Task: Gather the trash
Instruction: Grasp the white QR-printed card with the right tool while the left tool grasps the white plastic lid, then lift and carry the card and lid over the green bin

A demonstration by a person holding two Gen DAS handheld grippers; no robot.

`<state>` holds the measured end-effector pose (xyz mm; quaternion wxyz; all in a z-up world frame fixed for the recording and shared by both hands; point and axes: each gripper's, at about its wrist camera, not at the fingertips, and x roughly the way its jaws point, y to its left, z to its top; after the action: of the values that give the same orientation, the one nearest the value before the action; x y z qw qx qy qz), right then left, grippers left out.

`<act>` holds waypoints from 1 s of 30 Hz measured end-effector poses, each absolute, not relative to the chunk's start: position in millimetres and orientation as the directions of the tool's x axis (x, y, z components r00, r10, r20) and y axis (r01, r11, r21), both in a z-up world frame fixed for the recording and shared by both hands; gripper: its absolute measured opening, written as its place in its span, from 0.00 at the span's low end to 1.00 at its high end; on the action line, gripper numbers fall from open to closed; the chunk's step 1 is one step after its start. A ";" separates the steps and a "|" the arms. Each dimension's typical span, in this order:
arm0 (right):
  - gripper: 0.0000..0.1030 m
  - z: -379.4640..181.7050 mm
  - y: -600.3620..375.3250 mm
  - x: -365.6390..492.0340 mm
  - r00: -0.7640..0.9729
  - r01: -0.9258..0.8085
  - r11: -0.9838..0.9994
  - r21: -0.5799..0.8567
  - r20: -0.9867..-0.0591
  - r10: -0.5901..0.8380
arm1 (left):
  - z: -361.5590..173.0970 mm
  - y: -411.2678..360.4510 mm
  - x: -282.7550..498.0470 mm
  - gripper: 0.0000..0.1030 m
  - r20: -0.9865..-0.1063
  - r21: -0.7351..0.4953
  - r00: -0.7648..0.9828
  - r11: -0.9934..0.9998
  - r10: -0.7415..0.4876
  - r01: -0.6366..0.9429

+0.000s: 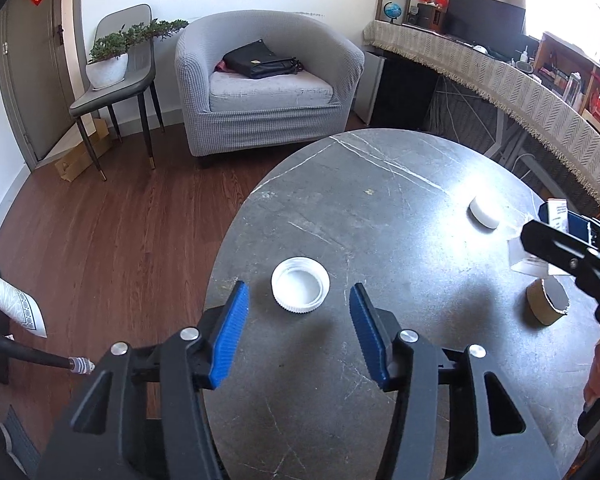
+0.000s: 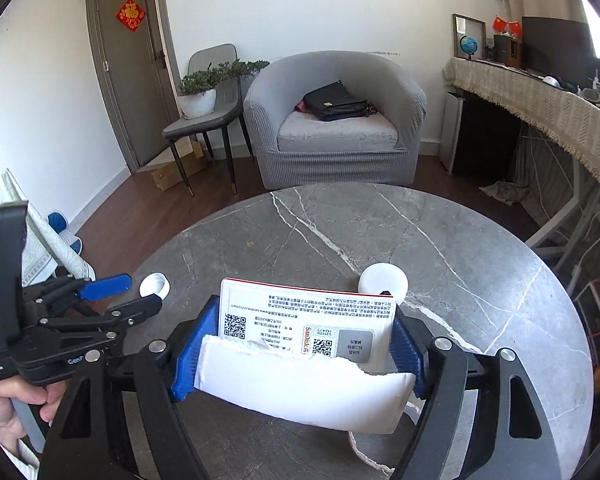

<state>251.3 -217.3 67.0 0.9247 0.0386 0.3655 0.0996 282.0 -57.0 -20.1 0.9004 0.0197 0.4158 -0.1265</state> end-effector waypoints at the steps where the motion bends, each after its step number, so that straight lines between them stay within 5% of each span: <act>1: 0.76 66.3 -220.4 251.7 0.710 -0.154 0.976 0.156 -0.669 0.219 | -21.4 -57.6 283.8 0.48 -0.758 -0.060 0.621 0.969 -0.200 0.238; 11: 0.76 61.3 -226.8 250.8 0.694 -0.171 0.969 0.179 -0.676 0.247 | -22.2 -64.4 291.5 0.32 -0.764 -0.038 0.619 0.970 -0.184 0.241; 30: 0.76 77.3 -203.0 228.8 0.689 -0.232 0.954 0.191 -0.660 0.300 | 7.1 -40.3 245.5 0.32 -0.727 -0.074 0.653 0.970 -0.211 0.232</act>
<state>228.8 -203.0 77.3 0.9178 0.0462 0.3667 0.1448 245.5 -40.3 7.1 0.9091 0.0128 0.3982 -0.1219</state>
